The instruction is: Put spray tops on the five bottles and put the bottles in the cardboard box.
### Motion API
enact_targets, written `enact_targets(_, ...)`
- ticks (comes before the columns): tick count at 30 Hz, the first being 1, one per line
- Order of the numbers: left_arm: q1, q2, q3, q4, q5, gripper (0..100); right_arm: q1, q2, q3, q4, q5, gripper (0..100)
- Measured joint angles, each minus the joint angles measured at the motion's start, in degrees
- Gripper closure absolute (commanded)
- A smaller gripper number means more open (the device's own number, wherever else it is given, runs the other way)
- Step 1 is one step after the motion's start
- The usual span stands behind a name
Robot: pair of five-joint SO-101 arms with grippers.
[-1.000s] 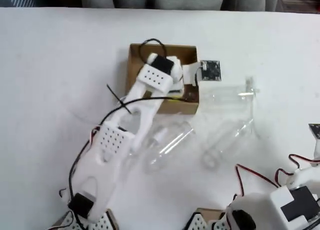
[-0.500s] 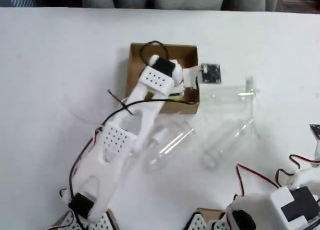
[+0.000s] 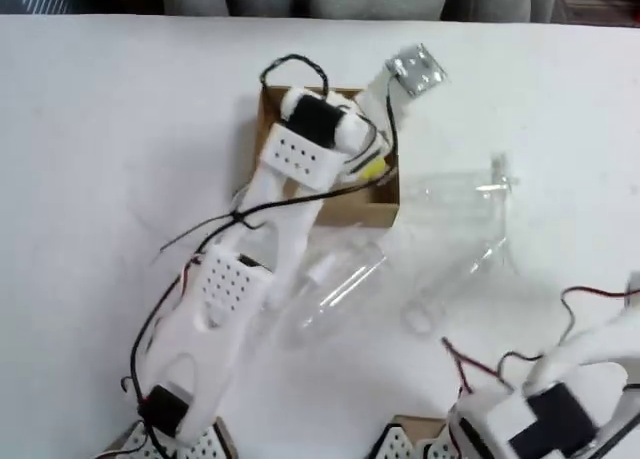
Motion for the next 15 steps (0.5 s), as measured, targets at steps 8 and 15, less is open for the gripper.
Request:
enact_targets(8,-3.16,-6.77,0.0,0.88,8.09,95,-15.21,-16.62,0.62,11.43,-9.93,98.2)
enact_targets(15,-6.68,-13.01,2.81,1.05,9.58,95,-25.32,-28.31,10.37,8.35,-17.23,98.2)
